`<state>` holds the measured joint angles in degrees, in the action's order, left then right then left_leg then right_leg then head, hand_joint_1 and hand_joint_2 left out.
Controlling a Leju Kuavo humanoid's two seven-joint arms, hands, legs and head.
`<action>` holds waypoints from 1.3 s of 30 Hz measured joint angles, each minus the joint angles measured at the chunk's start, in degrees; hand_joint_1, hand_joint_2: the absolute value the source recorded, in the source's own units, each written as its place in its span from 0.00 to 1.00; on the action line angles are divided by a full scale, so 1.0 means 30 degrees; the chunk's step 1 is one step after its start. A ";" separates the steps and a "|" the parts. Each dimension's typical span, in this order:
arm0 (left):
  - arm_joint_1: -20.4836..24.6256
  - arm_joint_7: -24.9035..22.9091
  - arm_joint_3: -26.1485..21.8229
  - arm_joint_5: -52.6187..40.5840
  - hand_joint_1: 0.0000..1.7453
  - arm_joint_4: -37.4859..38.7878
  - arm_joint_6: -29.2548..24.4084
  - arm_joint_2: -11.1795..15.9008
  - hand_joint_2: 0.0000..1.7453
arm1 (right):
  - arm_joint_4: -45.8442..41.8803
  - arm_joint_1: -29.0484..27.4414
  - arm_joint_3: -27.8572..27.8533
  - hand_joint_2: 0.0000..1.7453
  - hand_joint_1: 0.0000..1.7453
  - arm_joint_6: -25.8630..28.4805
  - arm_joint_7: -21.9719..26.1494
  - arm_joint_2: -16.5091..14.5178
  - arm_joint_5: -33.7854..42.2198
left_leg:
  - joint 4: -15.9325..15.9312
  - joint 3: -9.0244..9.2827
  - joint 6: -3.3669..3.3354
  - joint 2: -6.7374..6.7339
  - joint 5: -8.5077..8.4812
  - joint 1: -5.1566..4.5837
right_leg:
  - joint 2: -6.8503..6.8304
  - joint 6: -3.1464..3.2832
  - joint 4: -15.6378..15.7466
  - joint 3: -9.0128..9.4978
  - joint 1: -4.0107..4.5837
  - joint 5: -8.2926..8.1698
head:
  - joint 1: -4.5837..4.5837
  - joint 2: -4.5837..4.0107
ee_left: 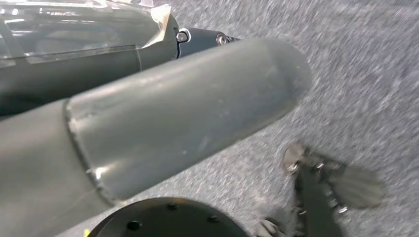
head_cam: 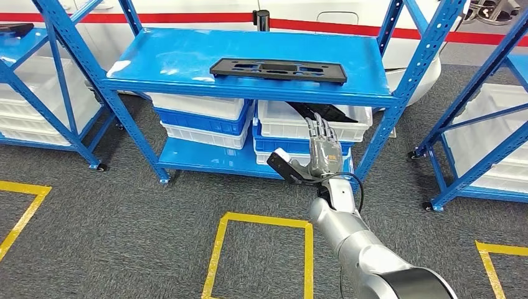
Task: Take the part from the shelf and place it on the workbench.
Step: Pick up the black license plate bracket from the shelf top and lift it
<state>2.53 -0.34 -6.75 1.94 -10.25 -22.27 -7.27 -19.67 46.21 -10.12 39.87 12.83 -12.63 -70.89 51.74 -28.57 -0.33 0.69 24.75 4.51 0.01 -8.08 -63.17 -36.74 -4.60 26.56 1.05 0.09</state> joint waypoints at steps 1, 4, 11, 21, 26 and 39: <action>-0.0037 -0.0009 -0.0005 -0.0006 0.00 0.0000 -0.0004 0.0052 0.00 | 0.0007 -0.0027 -0.0024 1.00 0.00 -0.0002 -0.0002 0.0015 -0.0004 | 0.0328 -0.0036 0.0415 0.0011 0.0278 0.0228 | -0.0012 -0.0355 0.0850 0.0343 -0.0149 -0.0276 | -0.0057 0.0000; 0.0027 -0.0036 -0.0018 -0.0066 0.00 -0.0015 -0.0022 0.0168 0.00 | 0.0037 -0.0222 -0.0080 1.00 0.00 -0.0004 0.0031 0.0047 0.0029 | 0.1136 -0.0026 0.1351 -0.0130 0.1229 0.0493 | -0.0180 0.0323 0.1266 0.0777 -0.0039 0.0380 | -0.0084 0.0004; 0.0123 -0.0093 -0.0022 -0.0113 0.00 -0.0051 -0.0027 0.0115 0.00 | -0.0024 0.0231 -0.0117 1.00 0.00 -0.0004 0.0011 -0.0160 -0.0195 | 0.6440 -0.3373 0.0984 -0.0263 0.3129 0.0062 | -0.0019 0.2468 0.1288 0.1898 0.0588 0.1047 | 0.0689 -0.0007; -0.0111 0.0608 -0.0082 -0.0341 0.00 -0.0044 0.0115 0.0005 0.00 | -0.0191 0.0058 -0.0384 1.00 0.00 0.0000 0.0153 -0.0341 -0.0417 | 0.2607 -0.3186 0.0488 -0.0204 -0.0933 -0.1058 | 0.0095 0.2128 0.1649 0.3079 0.1269 0.1845 | 0.0580 0.0000; -0.0075 0.0907 -0.0151 -0.0404 0.00 -0.0051 0.0273 -0.0013 0.00 | -0.0437 0.0043 -0.0676 0.00 0.00 0.0000 0.0340 -0.0379 -0.0437 | 0.1827 -0.2474 0.0189 -0.0059 -0.0813 -0.1283 | -0.0016 0.1745 0.3218 0.4255 0.1161 0.1595 | 0.0514 0.0000; -0.0054 0.1095 -0.0313 -0.0629 0.00 -0.0051 0.0364 -0.0067 0.00 | -0.0721 0.0147 -0.1248 0.00 0.00 0.0000 0.0539 -0.0486 -0.1171 | 0.1557 -0.1814 -0.0373 -0.0044 -0.0449 -0.1332 | -0.0043 0.1655 0.4335 0.5189 0.1134 0.1545 | 0.0508 0.0000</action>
<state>2.36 2.94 -7.69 0.05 -10.40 -21.18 -7.48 -21.84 46.65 -13.86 39.87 14.45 -14.09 -74.40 56.41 -34.01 -1.45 0.55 23.40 0.51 -0.12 -3.11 -50.16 -21.17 -1.20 31.20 2.58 0.09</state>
